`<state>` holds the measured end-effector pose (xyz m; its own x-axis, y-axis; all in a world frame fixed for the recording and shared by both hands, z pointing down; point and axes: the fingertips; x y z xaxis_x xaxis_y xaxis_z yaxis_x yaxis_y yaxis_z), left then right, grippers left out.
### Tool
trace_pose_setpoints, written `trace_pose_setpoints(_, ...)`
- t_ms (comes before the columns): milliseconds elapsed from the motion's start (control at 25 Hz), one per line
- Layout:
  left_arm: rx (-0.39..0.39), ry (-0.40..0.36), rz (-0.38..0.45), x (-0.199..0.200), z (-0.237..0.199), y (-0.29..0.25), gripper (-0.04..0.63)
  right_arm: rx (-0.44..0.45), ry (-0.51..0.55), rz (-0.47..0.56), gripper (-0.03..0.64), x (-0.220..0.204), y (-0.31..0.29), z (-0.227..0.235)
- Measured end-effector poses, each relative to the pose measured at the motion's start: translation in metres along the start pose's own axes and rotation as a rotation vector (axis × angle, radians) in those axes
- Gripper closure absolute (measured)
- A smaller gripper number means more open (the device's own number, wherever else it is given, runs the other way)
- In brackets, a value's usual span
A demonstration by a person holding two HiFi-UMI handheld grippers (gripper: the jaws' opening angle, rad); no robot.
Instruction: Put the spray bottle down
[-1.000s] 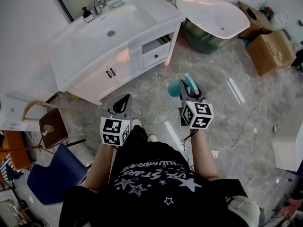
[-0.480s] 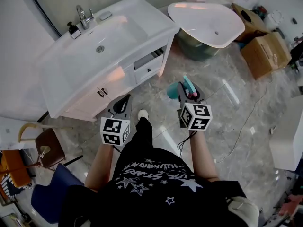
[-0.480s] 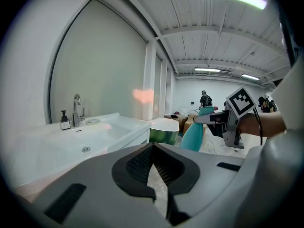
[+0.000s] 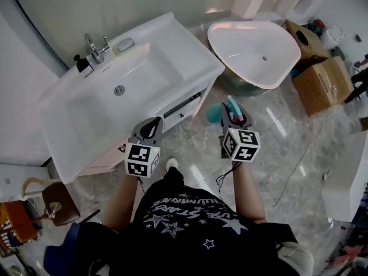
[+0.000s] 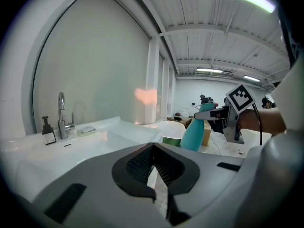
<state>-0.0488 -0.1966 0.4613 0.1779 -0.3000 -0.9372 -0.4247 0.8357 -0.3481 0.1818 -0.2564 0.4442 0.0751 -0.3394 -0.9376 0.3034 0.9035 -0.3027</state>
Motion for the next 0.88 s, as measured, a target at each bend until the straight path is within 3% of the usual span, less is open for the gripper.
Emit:
trace_pose_setpoints(280, 0.036, 0.033, -0.009, 0.010, -0.070, -0.052, 0.580, 0.026, 0.025, -0.007, 0.459, 0.028, -0.092, -0.014)
trace_pose_setpoints(600, 0.071, 0.066, -0.037, 0.007, -0.102, -0.081, 0.580, 0.051, 0.026, -0.033, 0.459, 0.036, -0.151, -0.013)
trace_pose_setpoints(880, 0.186, 0.083, -0.048, 0.012, -0.149, -0.105, 0.580, 0.150, 0.056, -0.039, 0.459, 0.057, -0.237, -0.025)
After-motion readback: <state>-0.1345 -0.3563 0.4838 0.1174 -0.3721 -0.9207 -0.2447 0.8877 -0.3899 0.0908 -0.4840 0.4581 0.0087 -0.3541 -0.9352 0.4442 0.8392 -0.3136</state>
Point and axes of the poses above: the fingertips, and each gripper's own axes: y backward along the fingers, z to its right, x out of its top, and after that the axes turned 5 degrees about -y, right-handed
